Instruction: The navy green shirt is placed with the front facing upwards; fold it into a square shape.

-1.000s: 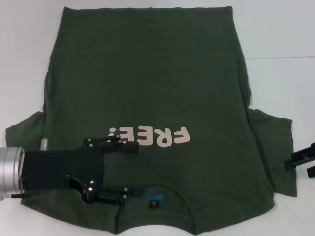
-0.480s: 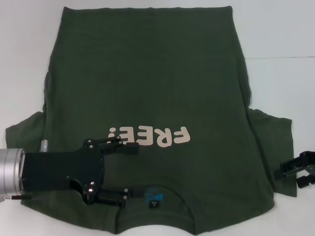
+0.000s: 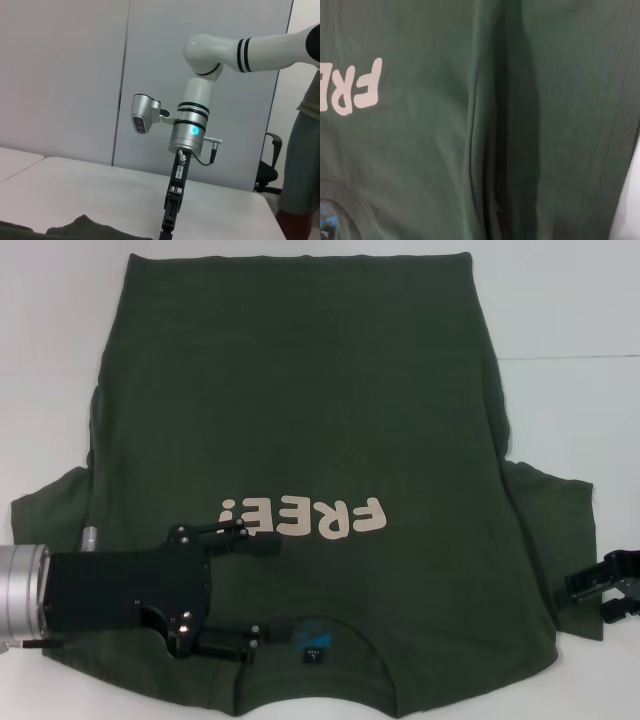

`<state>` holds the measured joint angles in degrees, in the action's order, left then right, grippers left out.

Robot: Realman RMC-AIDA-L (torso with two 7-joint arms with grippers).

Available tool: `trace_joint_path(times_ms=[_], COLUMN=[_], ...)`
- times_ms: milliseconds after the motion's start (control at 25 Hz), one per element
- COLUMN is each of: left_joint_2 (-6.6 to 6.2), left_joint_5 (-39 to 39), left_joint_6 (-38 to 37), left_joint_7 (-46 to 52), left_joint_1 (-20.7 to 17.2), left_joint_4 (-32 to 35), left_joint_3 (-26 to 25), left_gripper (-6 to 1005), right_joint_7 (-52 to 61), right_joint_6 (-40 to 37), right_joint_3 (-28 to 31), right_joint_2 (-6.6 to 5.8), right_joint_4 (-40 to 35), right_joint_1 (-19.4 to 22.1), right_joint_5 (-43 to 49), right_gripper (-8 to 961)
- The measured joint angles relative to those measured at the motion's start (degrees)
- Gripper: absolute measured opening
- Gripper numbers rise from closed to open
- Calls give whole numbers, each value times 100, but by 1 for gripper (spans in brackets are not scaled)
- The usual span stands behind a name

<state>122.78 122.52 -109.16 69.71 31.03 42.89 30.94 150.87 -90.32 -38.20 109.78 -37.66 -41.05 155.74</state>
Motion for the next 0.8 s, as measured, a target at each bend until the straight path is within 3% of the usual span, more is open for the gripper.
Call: trace_joint_path(times_ms=[800], left_joint_2=[0], left_joint_5=[0], left_joint_6=[1], left_joint_7=[21], left_joint_1=[0], left_joint_4=[0], left_joint_3=[0], left_gripper=[915], right_joint_7=[13], right_joint_6=[87], right_joint_3=[-38], right_joint_2=[-36], right_joint_4=[19], right_joint_1=[1], right_joint_5=[0], right_gripper=[832])
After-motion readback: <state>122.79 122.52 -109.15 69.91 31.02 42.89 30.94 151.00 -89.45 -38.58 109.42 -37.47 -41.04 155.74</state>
